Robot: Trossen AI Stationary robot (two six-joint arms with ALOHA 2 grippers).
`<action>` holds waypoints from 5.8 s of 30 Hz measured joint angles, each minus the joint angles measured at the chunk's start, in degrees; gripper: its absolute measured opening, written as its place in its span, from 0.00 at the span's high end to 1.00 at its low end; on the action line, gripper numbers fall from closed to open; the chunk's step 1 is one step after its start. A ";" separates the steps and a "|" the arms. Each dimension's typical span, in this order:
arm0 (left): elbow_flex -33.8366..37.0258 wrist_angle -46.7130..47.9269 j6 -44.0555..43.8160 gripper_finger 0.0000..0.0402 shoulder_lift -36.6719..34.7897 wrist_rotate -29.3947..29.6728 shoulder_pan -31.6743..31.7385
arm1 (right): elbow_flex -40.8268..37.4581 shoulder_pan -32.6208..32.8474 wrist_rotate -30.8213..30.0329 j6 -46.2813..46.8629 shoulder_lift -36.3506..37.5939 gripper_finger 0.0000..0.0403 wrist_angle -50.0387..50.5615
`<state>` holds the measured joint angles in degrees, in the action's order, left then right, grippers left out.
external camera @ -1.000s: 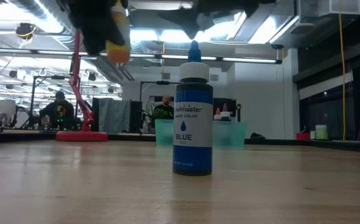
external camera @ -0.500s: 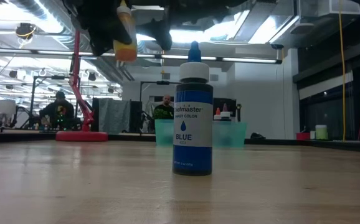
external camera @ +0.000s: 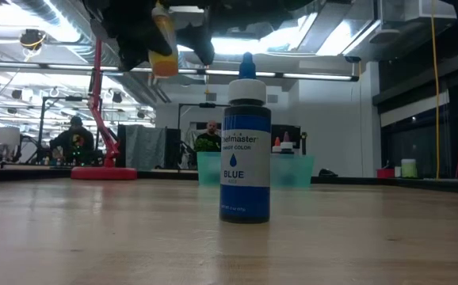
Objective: Pick & Place food coloring
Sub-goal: Put the large yellow food coloring bottle into the green bin, then put the large blue food coloring bottle into the green bin
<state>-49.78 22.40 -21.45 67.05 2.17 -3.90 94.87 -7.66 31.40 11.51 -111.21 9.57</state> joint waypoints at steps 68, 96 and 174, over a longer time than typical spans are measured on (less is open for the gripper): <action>0.00 18.82 0.88 0.50 -22.17 9.27 1.59 | -17.08 -25.44 -16.94 -25.31 23.37 0.70 13.41; 0.00 18.68 -3.24 0.50 -22.16 25.36 1.64 | -51.89 -38.77 -7.29 -25.68 23.12 0.70 -31.78; 0.00 15.74 3.13 0.50 -15.02 12.52 1.84 | -51.82 -40.32 -12.31 -26.80 54.32 0.54 -20.08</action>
<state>-49.78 38.14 -18.32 52.03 14.69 -2.06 43.05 -47.98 19.09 -15.29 -56.89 -10.51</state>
